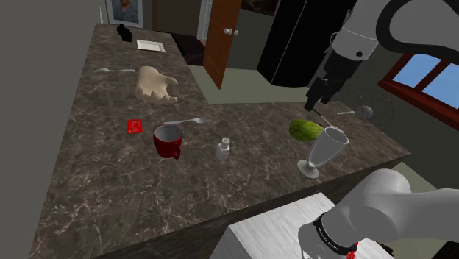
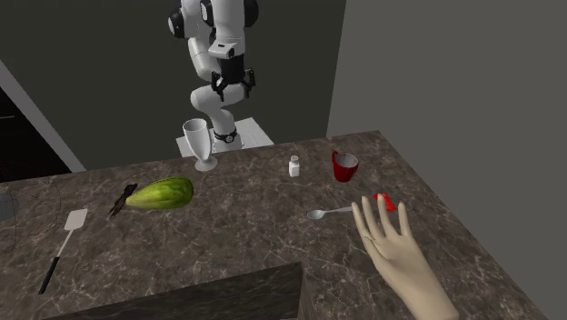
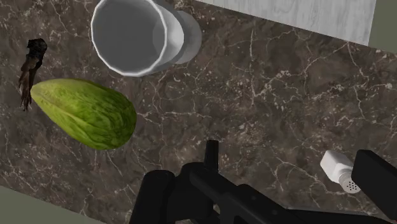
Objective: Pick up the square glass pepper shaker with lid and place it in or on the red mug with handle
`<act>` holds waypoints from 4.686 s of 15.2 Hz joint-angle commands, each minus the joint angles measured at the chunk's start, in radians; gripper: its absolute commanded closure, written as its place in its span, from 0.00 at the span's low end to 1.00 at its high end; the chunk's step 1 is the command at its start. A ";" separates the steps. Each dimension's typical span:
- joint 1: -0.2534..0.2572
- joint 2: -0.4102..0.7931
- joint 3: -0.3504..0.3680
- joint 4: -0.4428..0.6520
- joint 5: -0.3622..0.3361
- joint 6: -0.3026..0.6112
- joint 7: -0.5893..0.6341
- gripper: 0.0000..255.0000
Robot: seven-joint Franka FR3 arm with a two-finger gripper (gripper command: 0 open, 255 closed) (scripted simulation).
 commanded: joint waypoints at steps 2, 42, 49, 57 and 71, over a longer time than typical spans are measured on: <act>0.004 0.017 0.007 -0.014 0.010 0.027 0.010 0.00; 0.107 0.749 0.185 -0.061 0.159 0.737 0.192 1.00; 0.107 0.749 0.185 -0.061 0.159 0.738 0.192 1.00; 0.106 0.700 0.182 -0.025 0.164 0.653 0.190 1.00; 0.104 0.617 0.174 0.088 0.168 0.458 0.192 1.00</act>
